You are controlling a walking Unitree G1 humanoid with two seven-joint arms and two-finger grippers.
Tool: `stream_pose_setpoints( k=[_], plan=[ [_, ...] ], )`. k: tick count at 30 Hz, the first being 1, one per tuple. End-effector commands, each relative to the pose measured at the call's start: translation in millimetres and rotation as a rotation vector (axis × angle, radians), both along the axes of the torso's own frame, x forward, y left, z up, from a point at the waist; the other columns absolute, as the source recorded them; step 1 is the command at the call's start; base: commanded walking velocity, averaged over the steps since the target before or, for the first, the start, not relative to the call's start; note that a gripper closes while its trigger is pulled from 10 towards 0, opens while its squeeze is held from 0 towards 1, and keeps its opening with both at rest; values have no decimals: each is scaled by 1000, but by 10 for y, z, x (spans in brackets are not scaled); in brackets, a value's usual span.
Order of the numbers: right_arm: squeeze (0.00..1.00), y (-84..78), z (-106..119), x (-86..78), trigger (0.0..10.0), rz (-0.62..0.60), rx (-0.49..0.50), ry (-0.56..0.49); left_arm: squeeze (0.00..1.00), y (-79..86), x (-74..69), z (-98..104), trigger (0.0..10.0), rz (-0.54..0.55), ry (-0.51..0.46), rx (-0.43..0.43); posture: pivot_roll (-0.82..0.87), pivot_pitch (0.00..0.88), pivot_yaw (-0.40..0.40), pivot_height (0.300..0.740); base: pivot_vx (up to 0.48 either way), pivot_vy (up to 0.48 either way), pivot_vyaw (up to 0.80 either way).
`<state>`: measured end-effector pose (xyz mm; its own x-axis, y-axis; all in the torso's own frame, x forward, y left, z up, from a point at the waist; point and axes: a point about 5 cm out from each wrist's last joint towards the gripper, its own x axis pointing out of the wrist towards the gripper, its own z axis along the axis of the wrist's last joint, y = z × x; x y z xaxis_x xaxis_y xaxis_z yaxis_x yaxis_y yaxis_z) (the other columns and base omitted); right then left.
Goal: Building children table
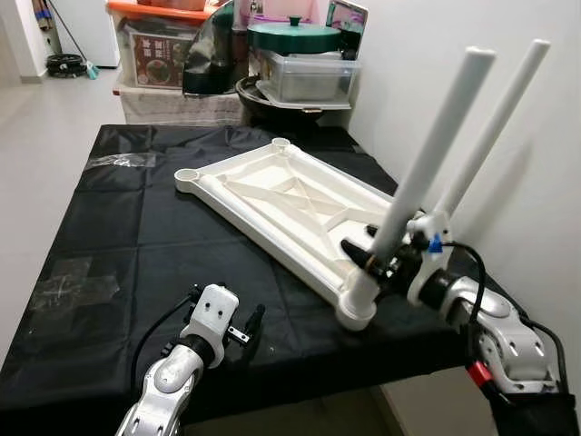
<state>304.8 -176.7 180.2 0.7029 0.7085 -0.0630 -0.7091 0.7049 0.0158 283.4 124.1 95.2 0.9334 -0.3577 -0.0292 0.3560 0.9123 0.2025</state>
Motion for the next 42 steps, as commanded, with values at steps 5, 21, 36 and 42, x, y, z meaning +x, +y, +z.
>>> stream_pose_setpoints(
  k=[5, 21, 36, 42],
  plan=[
    [0, 48, -272, 142, 0, -153, -32, 79, 0, -12, -4, -17, 10000, -11, 0, 11, 94, 0, -124, 740, 0, 0, 0],
    [0, -251, -432, -19, 10000, -1097, -72, 48, 0, -21, -18, -23, 10000, -15, 4, 11, 83, 0, -120, 740, 0, 0, 0],
    [0, 79, 124, -22, 10000, 0, 38, -87, 0, -27, -20, -28, 10000, -17, 4, 7, 82, 0, -124, 740, 0, 0, 0],
    [0, 132, -114, -73, 2706, 126, -35, -5, 0, -12, -24, -24, 10000, -12, 2, 11, 97, 0, -131, 740, 0, 0, 0]
  ],
)
